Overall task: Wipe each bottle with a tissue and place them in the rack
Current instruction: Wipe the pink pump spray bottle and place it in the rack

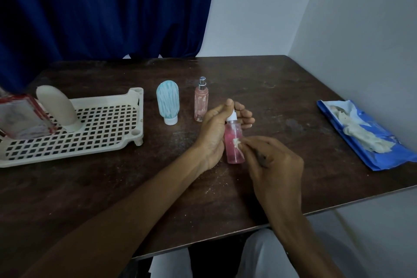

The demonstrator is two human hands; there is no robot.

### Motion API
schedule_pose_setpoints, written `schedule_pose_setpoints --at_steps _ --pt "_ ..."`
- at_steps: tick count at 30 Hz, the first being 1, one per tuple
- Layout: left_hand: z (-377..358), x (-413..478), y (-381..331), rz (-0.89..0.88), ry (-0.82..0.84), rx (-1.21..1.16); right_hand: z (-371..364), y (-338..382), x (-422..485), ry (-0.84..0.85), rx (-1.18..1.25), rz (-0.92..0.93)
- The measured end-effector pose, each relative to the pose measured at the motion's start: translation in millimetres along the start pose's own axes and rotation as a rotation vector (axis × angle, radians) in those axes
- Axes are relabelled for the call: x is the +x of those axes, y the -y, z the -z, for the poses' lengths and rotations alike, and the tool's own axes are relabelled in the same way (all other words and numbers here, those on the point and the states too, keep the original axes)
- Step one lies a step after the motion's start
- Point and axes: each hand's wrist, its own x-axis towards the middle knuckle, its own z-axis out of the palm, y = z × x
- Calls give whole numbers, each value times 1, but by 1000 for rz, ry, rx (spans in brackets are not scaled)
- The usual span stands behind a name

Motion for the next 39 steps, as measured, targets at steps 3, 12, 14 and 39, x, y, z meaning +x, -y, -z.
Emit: schedule_pose_setpoints --at_steps 3,12,14,39 --pt "-1 -2 0 8 6 -11 -5 7 6 -4 -1 29" --pt "-1 1 -1 21 -3 -33 -5 4 8 -4 -44 50" --pt "-1 -1 -1 35 5 -41 -7 5 15 -12 -28 47" --pt "0 -3 -4 18 40 13 -7 5 18 46 -54 90"
